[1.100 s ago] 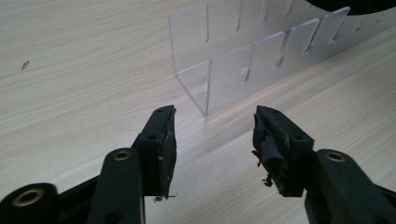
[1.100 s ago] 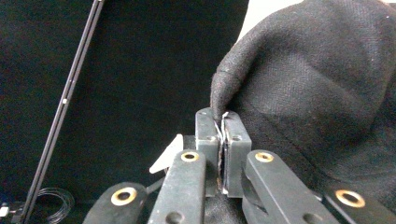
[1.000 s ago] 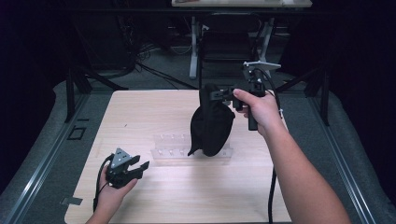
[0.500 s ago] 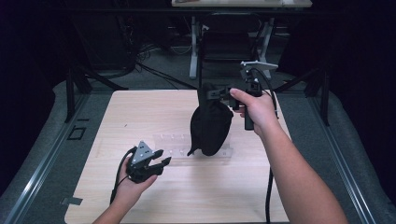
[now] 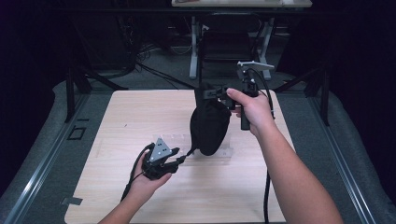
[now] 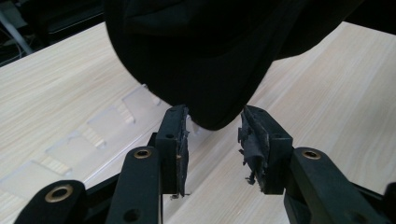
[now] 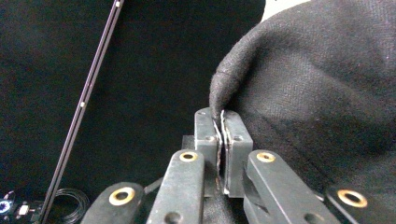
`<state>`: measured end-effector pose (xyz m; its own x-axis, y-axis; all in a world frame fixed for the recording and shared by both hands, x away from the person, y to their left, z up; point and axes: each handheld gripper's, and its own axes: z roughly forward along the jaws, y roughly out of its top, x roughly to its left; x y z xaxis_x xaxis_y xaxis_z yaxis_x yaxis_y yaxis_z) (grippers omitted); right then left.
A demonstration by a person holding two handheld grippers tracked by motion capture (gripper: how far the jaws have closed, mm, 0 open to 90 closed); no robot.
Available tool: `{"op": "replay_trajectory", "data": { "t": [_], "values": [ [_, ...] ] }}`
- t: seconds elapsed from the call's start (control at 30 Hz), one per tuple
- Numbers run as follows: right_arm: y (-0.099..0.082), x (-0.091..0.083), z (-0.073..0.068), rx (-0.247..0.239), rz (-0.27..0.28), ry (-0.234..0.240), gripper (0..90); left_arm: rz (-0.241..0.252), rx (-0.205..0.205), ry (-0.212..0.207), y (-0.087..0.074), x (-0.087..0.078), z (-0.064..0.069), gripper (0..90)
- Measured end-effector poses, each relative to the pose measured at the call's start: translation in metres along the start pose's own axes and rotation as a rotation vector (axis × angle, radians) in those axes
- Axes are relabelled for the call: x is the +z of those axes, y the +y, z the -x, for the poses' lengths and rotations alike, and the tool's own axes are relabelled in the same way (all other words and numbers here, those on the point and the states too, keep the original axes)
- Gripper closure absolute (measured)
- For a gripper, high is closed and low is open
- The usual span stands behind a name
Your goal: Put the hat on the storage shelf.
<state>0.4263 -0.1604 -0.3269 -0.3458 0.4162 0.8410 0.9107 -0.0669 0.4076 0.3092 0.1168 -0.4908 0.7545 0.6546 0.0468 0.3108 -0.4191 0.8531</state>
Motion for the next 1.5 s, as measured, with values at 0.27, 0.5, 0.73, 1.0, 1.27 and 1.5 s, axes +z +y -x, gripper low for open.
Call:
{"op": "replay_trajectory", "data": {
  "t": [0.27,0.5,0.73,1.0,1.27,1.5],
  "values": [
    [0.001,0.001,-0.001,-0.005,0.001,-0.002,87.1,0.009,0.003,-0.025,0.005,0.005,0.005,63.2],
    [0.0,0.002,-0.002,-0.006,0.006,-0.004,86.8,0.022,0.038,-0.008,0.01,0.012,0.012,79.1],
    [-0.003,0.0,-0.005,-0.037,0.027,-0.002,81.2,0.01,0.075,0.012,0.009,0.011,0.013,83.2],
    [-0.011,-0.009,-0.013,-0.094,0.064,-0.011,77.1,0.007,0.089,0.019,0.009,0.01,0.012,84.2],
    [-0.016,-0.03,-0.015,-0.131,0.1,-0.053,76.6,0.009,0.091,0.029,0.007,0.007,0.009,85.3],
    [-0.022,-0.038,-0.006,-0.139,0.11,-0.097,75.9,0.008,0.074,0.026,0.003,0.006,0.004,85.5]
  ]
}}
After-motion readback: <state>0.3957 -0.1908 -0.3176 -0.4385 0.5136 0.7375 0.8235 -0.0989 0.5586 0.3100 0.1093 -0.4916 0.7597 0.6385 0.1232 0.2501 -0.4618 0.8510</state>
